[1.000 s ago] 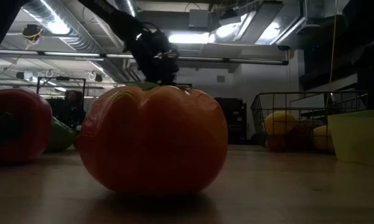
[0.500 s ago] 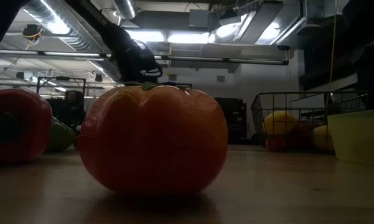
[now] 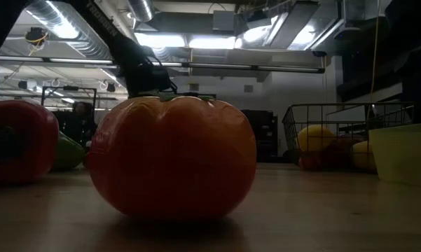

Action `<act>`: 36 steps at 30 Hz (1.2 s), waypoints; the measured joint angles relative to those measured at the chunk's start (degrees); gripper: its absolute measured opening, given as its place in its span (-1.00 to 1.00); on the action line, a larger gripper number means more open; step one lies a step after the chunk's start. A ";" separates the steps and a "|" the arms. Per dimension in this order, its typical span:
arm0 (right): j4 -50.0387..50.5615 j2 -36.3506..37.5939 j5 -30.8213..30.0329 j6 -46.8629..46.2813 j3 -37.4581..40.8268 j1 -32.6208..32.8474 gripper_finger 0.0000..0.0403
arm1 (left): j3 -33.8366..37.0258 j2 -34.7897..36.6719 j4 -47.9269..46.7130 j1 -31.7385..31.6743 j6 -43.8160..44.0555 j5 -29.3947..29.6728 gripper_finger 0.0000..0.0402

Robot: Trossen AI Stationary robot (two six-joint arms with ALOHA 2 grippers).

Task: Sort produce into baskets
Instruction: Put the lime into the wired bin

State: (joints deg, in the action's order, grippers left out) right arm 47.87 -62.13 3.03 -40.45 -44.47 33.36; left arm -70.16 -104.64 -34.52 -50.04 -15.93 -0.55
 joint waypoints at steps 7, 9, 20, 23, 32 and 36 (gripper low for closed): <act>0.01 0.00 0.00 0.00 0.00 0.00 0.60 | 3.58 -0.07 4.07 0.00 -0.91 0.05 0.26; 0.01 0.00 -0.02 0.00 0.00 0.00 0.60 | 4.03 -0.05 4.28 0.02 -1.36 0.08 0.26; 0.01 0.00 -0.02 0.00 0.00 0.00 0.60 | 4.10 0.02 2.20 0.27 3.28 0.47 -0.01; -0.01 0.00 -0.02 0.00 0.00 0.00 0.60 | 4.10 0.02 2.04 0.92 7.12 0.55 -0.08; -0.01 0.00 -0.02 0.00 0.00 0.00 0.60 | 4.23 -0.16 3.35 5.42 14.63 -11.51 0.00; -0.01 0.00 -0.02 0.00 0.00 0.00 0.60 | 4.21 -0.16 6.65 8.54 19.01 -17.11 0.00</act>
State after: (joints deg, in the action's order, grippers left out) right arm 47.86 -62.13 3.01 -40.45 -44.47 33.36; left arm -65.95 -104.79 -27.87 -41.50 3.07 -17.65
